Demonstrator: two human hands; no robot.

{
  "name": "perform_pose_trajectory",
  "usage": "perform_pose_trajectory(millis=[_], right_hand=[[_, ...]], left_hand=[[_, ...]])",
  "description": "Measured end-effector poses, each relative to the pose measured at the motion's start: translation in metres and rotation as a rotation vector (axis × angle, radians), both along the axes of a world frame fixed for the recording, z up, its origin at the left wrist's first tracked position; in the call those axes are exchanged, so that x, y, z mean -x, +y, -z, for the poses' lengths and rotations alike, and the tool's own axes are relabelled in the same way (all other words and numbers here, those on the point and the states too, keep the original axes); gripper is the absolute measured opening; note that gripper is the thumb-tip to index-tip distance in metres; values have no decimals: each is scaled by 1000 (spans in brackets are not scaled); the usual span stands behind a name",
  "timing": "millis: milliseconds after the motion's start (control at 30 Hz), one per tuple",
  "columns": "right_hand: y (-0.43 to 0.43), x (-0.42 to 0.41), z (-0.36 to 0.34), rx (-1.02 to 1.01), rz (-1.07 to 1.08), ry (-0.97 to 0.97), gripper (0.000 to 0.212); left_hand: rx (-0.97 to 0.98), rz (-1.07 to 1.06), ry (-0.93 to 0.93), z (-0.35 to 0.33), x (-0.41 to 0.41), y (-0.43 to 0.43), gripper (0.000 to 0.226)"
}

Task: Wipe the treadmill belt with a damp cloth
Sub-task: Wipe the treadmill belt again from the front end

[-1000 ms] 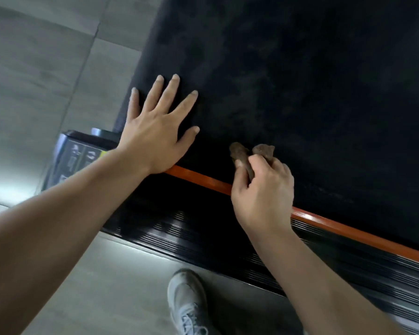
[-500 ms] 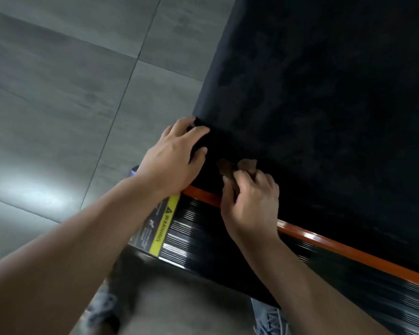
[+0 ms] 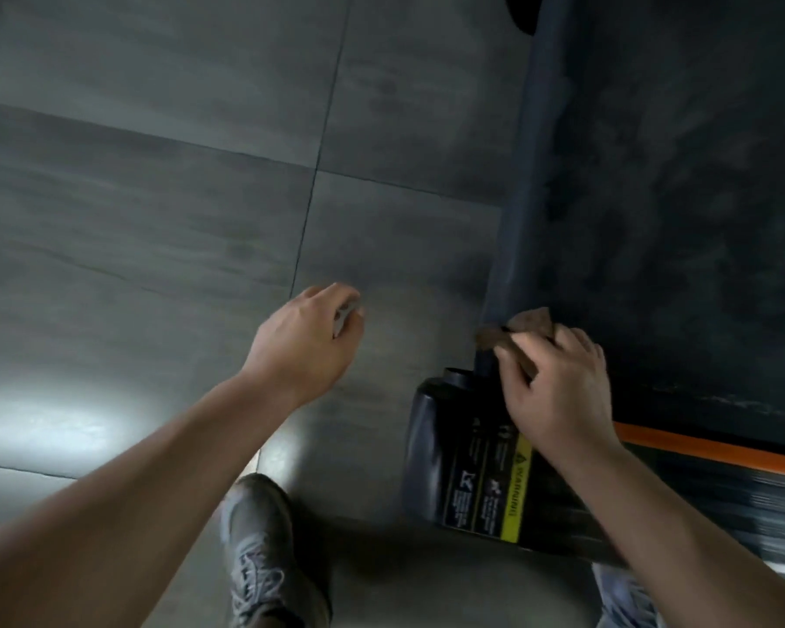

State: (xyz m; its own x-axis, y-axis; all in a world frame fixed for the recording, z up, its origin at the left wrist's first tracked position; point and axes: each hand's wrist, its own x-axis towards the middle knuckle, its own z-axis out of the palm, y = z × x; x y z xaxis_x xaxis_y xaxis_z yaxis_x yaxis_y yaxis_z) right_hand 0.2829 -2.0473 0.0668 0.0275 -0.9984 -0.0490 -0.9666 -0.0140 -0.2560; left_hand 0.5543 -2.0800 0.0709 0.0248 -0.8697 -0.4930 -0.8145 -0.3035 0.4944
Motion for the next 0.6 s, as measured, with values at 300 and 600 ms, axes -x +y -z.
perform_pose_trajectory(millis=[300, 600], right_hand=[[-40, -89, -73, 10, 124, -192, 19], [-87, -164, -134, -147, 31, -342, 23]], left_hand=[[19, 103, 11, -63, -81, -17, 28], [108, 123, -55, -132, -147, -95, 43]])
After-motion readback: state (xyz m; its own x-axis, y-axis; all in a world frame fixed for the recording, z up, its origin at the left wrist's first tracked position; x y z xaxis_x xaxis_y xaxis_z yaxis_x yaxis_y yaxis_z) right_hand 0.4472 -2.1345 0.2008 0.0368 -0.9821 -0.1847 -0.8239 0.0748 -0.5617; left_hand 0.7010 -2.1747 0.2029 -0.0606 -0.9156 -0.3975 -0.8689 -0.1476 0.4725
